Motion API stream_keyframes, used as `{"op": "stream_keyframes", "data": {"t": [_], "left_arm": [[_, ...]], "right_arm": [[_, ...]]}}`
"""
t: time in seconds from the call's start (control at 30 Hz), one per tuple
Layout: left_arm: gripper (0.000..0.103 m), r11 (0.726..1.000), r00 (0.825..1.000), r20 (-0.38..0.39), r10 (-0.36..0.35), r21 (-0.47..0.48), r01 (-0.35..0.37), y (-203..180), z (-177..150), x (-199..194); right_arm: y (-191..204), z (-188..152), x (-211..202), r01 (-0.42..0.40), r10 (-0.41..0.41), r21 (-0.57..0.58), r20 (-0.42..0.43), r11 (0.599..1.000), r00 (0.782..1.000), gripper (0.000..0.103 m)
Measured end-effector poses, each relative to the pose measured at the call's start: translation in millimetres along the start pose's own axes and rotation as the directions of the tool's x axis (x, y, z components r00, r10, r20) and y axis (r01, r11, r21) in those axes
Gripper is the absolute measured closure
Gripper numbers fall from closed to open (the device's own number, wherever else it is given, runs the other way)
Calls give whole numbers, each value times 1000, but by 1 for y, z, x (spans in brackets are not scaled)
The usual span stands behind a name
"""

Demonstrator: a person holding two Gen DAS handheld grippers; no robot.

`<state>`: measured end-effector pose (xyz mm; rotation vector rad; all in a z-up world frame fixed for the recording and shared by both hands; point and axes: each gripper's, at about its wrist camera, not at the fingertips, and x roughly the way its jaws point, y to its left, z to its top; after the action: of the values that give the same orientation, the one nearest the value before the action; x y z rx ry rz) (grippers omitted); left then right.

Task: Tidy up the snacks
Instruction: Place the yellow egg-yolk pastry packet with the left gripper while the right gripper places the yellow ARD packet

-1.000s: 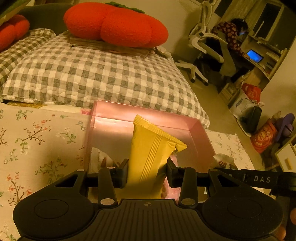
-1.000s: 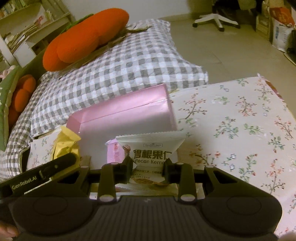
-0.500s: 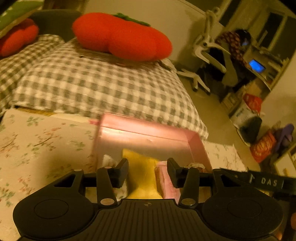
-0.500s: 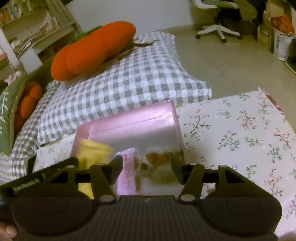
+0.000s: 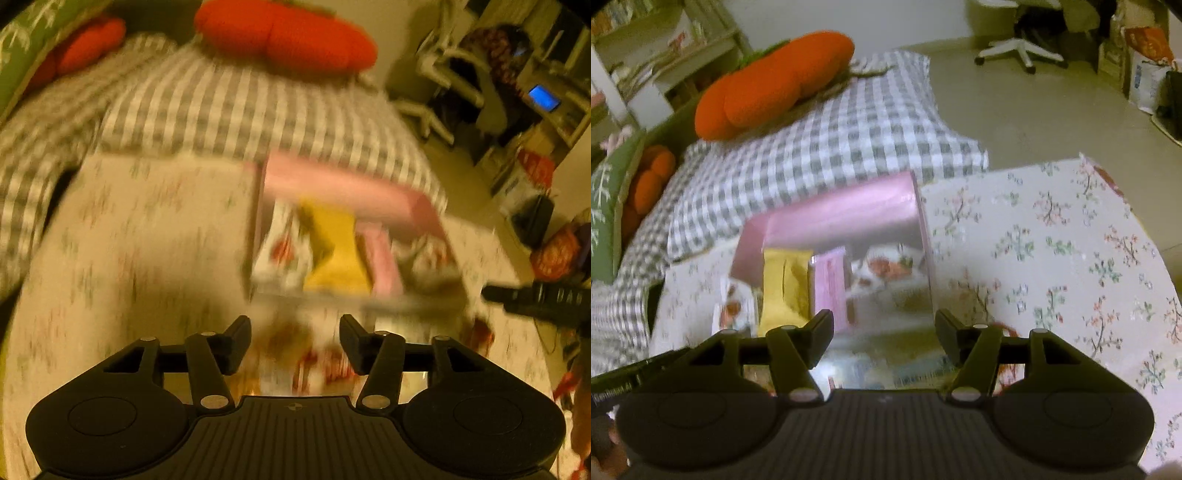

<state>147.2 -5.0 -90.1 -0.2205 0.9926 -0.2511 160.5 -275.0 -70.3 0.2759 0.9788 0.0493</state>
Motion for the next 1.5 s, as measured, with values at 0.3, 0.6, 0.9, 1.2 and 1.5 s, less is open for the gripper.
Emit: {"op": "stream_keyframes", "data": {"t": [0.3, 0.6, 0.9, 1.2, 1.5], "left_arm": [[43, 998, 980, -191, -62, -2, 63, -25, -65, 11], [36, 993, 975, -213, 60, 108, -38, -48, -93, 35], [63, 990, 982, -180, 60, 134, -36, -44, -99, 29], [65, 988, 990, -137, 22, 156, 0, -51, -91, 11], [66, 995, 999, -45, 15, 95, -11, -31, -59, -10]], "right_arm": [[-23, -10, -11, 46, -41, 70, -65, 996, 997, 46], [-32, -29, 2, 96, -95, -3, -161, 995, 982, 42], [-28, -46, 22, 92, -124, -164, -201, 982, 972, 33], [-21, -59, 39, 36, -96, -223, -265, 974, 960, 58], [-7, -52, 12, -53, 16, -160, -221, 986, 975, 60]]}}
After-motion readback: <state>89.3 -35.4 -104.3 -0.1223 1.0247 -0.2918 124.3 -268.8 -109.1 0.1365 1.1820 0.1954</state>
